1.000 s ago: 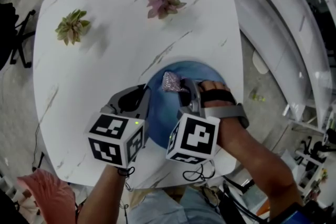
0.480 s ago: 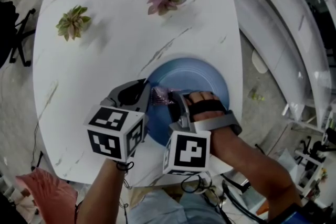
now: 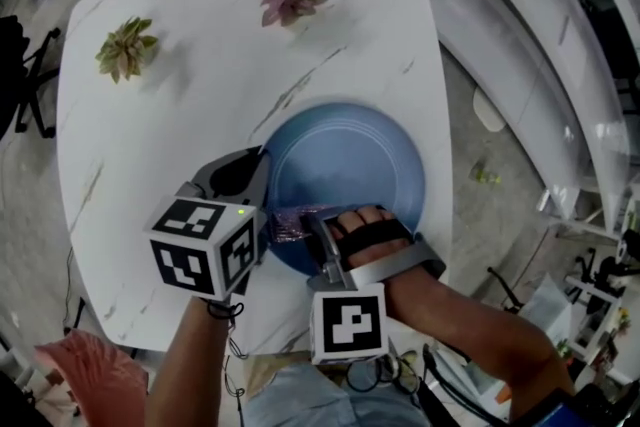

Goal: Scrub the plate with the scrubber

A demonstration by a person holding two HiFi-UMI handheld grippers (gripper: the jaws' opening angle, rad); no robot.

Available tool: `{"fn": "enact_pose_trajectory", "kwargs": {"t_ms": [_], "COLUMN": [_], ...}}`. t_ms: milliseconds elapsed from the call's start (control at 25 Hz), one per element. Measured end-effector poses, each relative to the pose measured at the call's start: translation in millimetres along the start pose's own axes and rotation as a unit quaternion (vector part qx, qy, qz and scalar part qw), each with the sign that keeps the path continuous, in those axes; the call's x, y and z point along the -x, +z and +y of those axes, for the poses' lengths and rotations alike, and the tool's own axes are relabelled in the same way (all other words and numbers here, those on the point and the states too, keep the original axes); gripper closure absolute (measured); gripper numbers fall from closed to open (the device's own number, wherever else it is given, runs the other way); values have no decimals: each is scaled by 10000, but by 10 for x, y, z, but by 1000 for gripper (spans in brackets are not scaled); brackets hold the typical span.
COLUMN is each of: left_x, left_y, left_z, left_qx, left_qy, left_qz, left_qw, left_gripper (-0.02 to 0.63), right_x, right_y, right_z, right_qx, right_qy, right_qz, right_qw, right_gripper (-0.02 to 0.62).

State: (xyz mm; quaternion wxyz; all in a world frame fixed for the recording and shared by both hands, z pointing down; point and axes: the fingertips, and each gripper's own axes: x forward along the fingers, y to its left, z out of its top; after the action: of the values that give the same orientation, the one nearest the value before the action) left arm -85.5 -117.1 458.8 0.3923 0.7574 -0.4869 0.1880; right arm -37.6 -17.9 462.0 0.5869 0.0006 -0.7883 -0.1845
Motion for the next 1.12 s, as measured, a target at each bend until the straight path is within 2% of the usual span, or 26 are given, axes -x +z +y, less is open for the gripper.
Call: {"fn": "enact_pose_trajectory", "kwargs": {"t_ms": [240, 520, 840, 1120], "left_x": [7, 9, 18, 17], "left_y": [0, -3, -16, -15], "left_z": [6, 10, 8, -10], "left_qx": [5, -10, 0, -6], "left_qy": [-2, 5, 21, 12], "left_qz": [-4, -5, -2, 5], "left_qw": [10000, 10000, 10000, 10000], "left_gripper": [591, 591, 591, 591], "right_x": [94, 196, 228, 196], "right_y": [-118, -491, -909, -1141], "right_z": [231, 331, 138, -153], "right_qx": [-95, -471, -1046, -1645], "right_qy": [342, 526, 344, -57], "right_qz": [22, 385, 915, 1232], "right_qw": [9994, 9968, 9897, 9786], "right_gripper": [517, 518, 518, 518]}}
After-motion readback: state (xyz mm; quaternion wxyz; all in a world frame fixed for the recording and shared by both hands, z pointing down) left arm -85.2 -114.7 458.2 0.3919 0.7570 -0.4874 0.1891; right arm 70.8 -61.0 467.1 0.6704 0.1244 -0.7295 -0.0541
